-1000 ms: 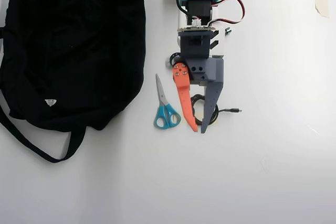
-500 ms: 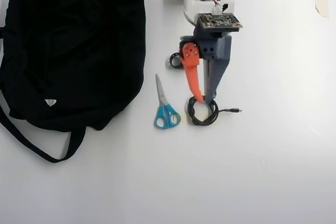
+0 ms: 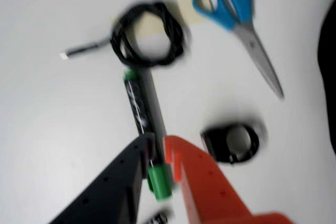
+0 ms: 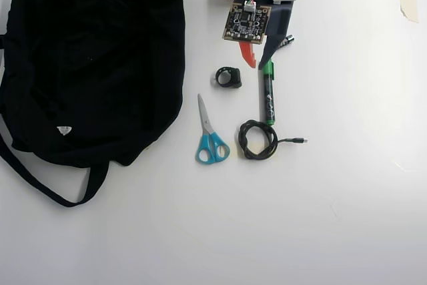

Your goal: Put the green marker into the black bag

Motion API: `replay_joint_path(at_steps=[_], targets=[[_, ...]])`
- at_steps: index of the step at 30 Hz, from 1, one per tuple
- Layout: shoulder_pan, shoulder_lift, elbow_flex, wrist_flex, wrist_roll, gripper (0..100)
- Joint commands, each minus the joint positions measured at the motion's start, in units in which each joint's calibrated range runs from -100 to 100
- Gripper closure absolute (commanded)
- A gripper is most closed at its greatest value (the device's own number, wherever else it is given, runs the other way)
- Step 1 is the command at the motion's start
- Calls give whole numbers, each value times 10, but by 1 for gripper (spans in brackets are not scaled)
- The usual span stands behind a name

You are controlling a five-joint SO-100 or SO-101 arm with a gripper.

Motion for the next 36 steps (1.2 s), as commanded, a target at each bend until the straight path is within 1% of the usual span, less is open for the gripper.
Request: replay_joint_path(at_steps=[1,6,18,28,36], targets=[[-4,-21,-9,39,0,98],[-4,-21,-6,86,0,98],[-21,-20,-5,136,-5,98],[-21,-19,-5,139,-1,98],[-69,-19,-4,139,1,98]])
